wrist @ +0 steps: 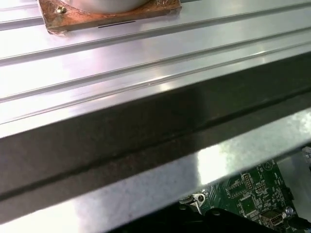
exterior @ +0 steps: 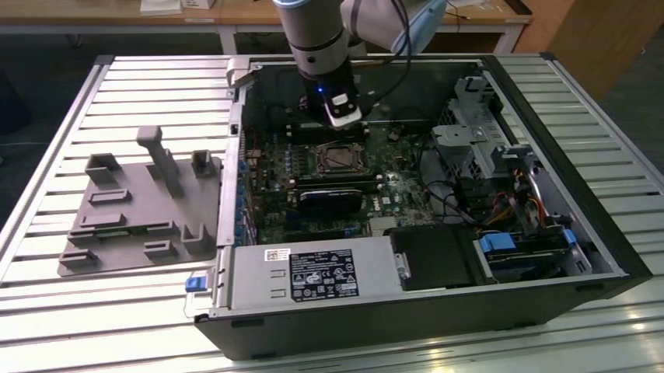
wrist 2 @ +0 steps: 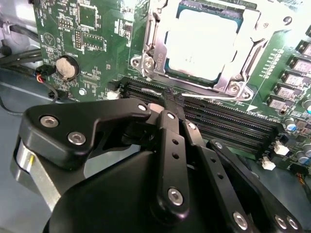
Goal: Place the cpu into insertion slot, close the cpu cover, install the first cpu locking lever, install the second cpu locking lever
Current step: 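Install the first cpu locking lever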
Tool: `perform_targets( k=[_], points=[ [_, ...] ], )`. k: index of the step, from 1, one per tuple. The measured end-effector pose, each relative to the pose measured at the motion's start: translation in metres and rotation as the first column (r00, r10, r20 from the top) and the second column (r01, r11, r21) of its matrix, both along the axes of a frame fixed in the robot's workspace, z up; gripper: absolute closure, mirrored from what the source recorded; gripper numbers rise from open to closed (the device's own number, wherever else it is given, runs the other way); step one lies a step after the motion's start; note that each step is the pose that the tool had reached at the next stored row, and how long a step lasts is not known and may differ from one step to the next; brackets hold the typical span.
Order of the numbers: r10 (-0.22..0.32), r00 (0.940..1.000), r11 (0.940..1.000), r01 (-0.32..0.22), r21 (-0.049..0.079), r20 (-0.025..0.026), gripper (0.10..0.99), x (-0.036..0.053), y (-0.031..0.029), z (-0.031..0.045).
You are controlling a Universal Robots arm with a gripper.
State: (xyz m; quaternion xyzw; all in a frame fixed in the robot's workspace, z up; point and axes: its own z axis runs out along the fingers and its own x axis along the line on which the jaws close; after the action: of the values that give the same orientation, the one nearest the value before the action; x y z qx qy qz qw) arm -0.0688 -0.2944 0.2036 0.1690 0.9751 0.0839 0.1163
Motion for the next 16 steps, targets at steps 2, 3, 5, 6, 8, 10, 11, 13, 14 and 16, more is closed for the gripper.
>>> perform_targets(
  k=[2,3,5,6,8,10,11,13,14,16],
  points=[
    [-0.014,0.9999,0.9999,0.014,-0.004,0.0000,0.984,-0.0002,0.0000,-0.0005],
    [-0.021,0.9998,0.9998,0.021,-0.005,0.0000,0.984,-0.0007,0.0000,-0.0008],
    [-0.029,0.9996,0.9996,0.029,-0.005,-0.0002,0.984,-0.0013,0.0002,-0.0013],
    [-0.032,0.9995,0.9995,0.032,-0.005,-0.0001,0.984,-0.0015,0.0005,-0.0017],
    [-0.037,0.9993,0.9993,0.037,-0.005,0.0000,0.984,-0.0019,0.0009,-0.0024],
    [-0.044,0.9990,0.9990,0.044,-0.005,0.0001,0.984,-0.0024,0.0015,-0.0030],
    [-0.047,0.9989,0.9989,0.047,-0.006,0.0002,0.984,-0.0027,0.0017,-0.0033],
    [-0.056,0.9984,0.9984,0.056,-0.006,0.0001,0.984,-0.0030,0.0020,-0.0039],
    [-0.061,0.9981,0.9981,0.061,-0.007,0.0001,0.984,-0.0032,0.0021,-0.0042],
    [-0.073,0.9974,0.9973,0.073,-0.008,0.0003,0.984,-0.0033,0.0024,-0.0048]
  ],
)
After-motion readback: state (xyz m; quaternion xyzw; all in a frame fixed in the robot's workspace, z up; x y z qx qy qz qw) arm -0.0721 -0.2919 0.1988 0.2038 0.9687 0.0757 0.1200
